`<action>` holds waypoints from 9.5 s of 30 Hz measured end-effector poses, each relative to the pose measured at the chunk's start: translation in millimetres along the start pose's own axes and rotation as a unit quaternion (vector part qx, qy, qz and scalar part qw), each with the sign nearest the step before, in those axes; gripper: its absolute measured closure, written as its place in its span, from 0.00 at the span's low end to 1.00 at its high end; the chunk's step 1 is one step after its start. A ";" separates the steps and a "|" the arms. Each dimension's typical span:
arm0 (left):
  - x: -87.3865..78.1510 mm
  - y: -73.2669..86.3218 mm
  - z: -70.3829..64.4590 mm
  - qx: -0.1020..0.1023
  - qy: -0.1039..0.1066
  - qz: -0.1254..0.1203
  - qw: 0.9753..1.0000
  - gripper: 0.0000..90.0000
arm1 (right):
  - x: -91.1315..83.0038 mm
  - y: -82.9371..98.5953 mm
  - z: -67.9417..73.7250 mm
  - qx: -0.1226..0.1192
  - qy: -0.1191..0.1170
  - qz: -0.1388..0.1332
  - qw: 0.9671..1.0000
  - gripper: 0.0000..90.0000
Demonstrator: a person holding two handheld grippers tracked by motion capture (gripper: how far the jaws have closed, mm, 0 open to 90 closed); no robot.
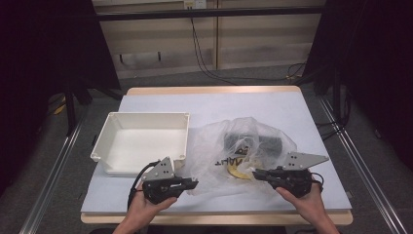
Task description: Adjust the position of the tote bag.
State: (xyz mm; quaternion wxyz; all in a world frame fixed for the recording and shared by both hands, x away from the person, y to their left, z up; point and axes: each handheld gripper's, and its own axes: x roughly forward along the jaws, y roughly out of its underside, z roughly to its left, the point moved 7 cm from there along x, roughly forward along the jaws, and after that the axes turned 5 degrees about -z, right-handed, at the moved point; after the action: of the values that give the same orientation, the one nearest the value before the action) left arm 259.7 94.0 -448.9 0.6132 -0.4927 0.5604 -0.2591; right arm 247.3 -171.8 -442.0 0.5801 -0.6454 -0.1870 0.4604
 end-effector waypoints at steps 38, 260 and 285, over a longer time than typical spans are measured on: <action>-1.9 -55.0 23.0 0.000 -0.009 -0.042 0.999 0.96 | -54.8 -42.5 -42.4 0.000 0.073 -0.078 0.994 1.00; 143.8 -44.8 119.8 0.088 -0.023 0.308 0.947 1.00 | 37.5 0.4 -142.1 -0.100 0.097 0.259 0.956 1.00; 148.2 -30.6 124.8 0.088 -0.050 0.357 0.928 1.00 | -11.0 38.8 -165.4 -0.074 0.163 0.289 0.941 1.00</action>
State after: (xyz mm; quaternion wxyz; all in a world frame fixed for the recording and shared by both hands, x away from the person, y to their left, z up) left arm 419.7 -7.4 -499.7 0.7334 -0.2163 0.6428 -0.0458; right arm 364.6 -285.7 -489.7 0.3957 -0.7787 0.0708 0.4817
